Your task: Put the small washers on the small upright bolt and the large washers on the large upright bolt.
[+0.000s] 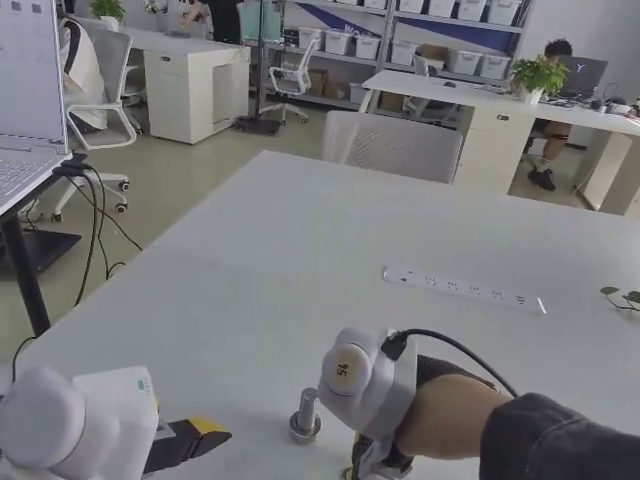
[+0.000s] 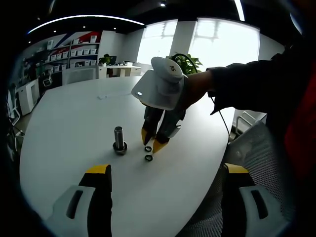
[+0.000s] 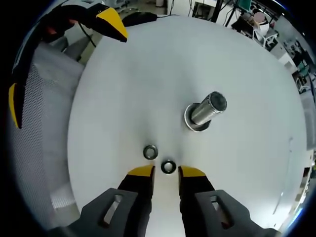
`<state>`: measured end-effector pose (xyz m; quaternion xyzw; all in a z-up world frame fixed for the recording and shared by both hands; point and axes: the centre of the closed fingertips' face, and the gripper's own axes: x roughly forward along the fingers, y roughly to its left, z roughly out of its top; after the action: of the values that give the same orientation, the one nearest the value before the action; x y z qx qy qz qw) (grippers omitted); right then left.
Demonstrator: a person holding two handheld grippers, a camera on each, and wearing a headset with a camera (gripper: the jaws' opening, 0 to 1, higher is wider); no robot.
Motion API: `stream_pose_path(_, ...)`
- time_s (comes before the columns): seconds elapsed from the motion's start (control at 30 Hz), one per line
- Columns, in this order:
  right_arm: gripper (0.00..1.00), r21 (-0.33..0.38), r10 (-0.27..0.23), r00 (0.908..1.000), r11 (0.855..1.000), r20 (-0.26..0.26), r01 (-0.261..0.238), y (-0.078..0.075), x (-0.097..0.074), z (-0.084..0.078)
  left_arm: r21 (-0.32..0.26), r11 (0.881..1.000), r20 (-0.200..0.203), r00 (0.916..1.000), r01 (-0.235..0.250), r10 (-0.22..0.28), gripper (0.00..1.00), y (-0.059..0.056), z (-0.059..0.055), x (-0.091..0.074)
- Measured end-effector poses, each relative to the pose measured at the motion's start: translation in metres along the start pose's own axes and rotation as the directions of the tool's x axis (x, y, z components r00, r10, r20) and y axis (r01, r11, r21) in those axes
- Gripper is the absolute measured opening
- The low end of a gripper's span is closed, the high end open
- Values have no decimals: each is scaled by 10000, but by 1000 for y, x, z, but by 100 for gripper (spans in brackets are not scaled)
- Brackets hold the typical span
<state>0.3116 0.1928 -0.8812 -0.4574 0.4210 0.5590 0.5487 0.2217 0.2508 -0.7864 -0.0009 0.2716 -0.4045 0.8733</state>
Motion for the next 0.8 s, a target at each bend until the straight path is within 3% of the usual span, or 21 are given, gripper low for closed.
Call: stream_pose_path(0.8, 15, 117, 90, 10000, 9999, 15, -90, 0, 2, 0, -16, 10000, 37, 10000, -9, 9, 92, 2, 0, 0)
